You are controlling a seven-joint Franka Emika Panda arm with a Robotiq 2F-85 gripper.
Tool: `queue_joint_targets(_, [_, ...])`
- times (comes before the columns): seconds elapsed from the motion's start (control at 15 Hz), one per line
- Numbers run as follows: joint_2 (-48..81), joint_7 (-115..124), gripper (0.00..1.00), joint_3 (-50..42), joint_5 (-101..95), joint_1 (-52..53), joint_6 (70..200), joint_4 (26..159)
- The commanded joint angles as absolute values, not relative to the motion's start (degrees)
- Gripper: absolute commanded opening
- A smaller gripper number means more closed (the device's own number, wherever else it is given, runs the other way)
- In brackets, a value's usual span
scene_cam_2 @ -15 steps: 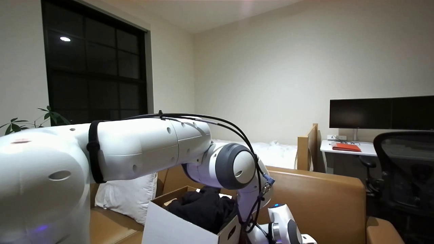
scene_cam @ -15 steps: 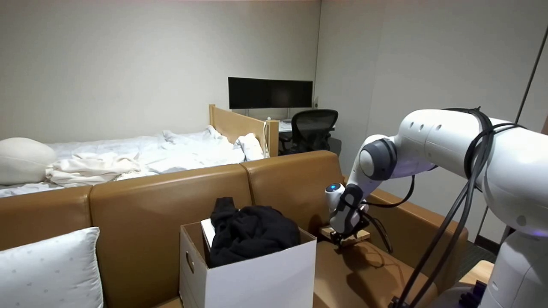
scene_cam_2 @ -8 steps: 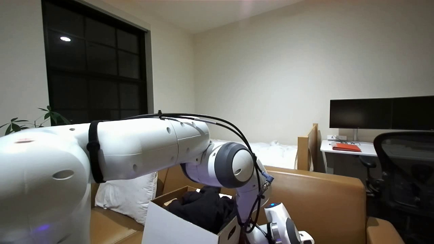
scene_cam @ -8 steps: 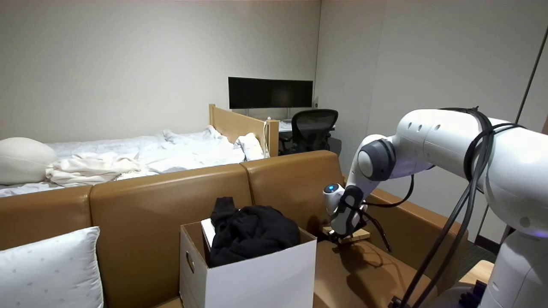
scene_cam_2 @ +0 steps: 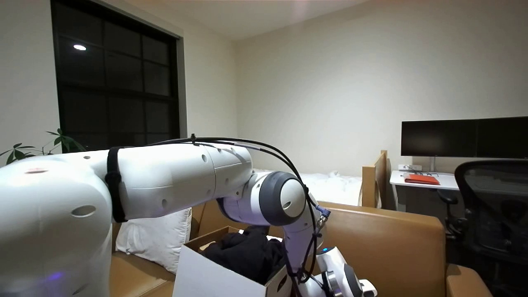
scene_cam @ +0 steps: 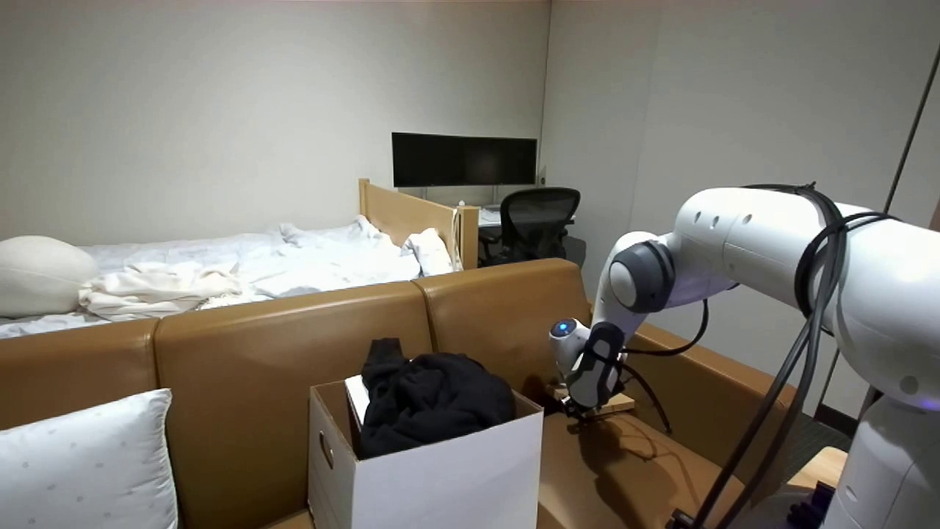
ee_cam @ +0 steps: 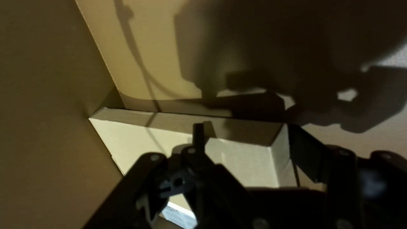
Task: Put the brown object into the box
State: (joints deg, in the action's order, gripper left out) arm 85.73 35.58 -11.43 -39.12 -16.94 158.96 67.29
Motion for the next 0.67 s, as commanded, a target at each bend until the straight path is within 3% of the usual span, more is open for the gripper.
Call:
queue_joint_targets(0.0, [85.73, 42.45, 0.39, -16.57, -42.95, -18.01, 161.55, 63.83])
queue_joint_targets(0.6, [85.63, 41.72, 0.38, -15.94, -39.84, -19.21, 161.11, 62.63])
